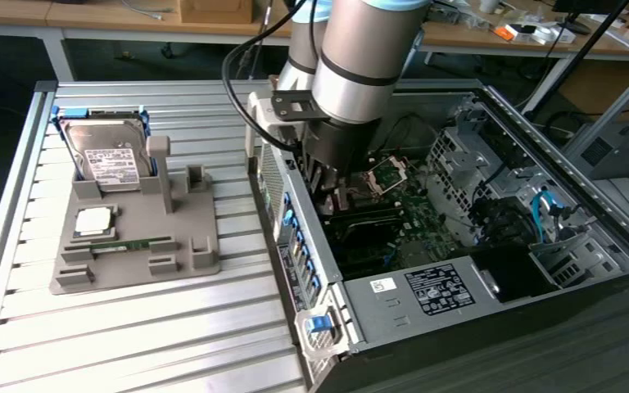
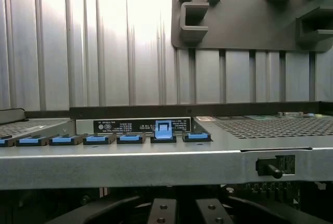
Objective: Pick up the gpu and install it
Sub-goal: 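Press down on the gpu until it lock into place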
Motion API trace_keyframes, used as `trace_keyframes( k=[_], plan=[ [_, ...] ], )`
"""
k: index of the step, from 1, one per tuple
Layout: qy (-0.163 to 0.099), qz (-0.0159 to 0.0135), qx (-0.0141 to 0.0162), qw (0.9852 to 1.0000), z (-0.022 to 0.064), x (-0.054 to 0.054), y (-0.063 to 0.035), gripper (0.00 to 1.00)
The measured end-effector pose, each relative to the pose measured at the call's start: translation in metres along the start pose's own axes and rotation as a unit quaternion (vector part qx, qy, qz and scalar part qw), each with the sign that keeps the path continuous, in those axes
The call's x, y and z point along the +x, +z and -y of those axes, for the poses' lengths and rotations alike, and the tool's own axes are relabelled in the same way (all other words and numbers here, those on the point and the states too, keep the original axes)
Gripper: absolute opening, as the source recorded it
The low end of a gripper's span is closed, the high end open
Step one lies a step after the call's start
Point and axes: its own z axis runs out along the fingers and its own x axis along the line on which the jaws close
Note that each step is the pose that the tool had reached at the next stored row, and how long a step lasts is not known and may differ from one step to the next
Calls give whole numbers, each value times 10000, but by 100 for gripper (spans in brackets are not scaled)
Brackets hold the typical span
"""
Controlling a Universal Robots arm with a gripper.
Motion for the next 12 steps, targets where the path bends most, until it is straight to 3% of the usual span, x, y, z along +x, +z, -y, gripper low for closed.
trace_keyframes(
  k=[12],
  plan=[
    [0, 0, -29, 10000, 192, -5, 64, 11]
  ],
)
